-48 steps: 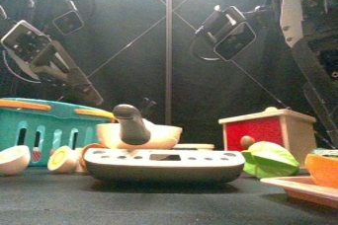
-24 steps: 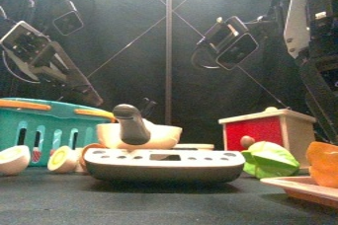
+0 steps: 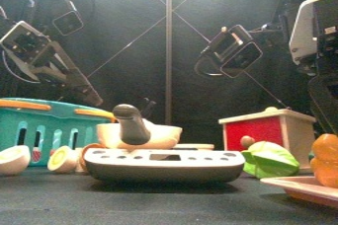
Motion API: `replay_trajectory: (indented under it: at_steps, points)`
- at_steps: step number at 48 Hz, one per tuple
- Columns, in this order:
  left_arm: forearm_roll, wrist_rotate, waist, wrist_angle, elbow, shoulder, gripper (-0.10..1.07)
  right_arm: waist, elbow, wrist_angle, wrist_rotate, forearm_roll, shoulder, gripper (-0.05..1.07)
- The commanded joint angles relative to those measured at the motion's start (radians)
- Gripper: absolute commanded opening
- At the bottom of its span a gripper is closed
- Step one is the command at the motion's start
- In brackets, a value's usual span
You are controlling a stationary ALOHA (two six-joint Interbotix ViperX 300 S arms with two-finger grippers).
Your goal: Grab squash half
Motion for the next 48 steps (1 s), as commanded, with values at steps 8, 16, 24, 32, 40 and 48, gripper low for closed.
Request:
replay_trajectory:
  at_steps: [8,16,24,32,40,48]
  points:
    - [-0.002,0.0,0.0,-0.009,-0.009,-0.002,0.98,-0.002,-0.015,0.0,-0.002,-0.008,-0.044,0.63]
    - [-0.002,0.0,0.0,-0.009,-0.011,-0.002,0.98,-0.003,-0.017,0.006,0.0,-0.031,-0.066,0.6]
    - [-0.002,0.0,0.0,-0.009,-0.011,-0.002,0.98,-0.002,-0.026,0.008,0.002,-0.032,-0.092,0.6]
    - [-0.002,0.0,0.0,-0.009,-0.011,-0.002,0.98,-0.002,-0.028,0.018,0.002,-0.032,-0.098,0.6]
    - [-0.002,0.0,0.0,-0.009,-0.011,-0.002,0.98,-0.003,-0.028,0.02,0.0,-0.035,-0.097,0.6]
    - [-0.002,0.0,0.0,-0.009,-0.011,-0.002,0.98,-0.003,-0.02,0.02,-0.002,-0.055,-0.098,0.6]
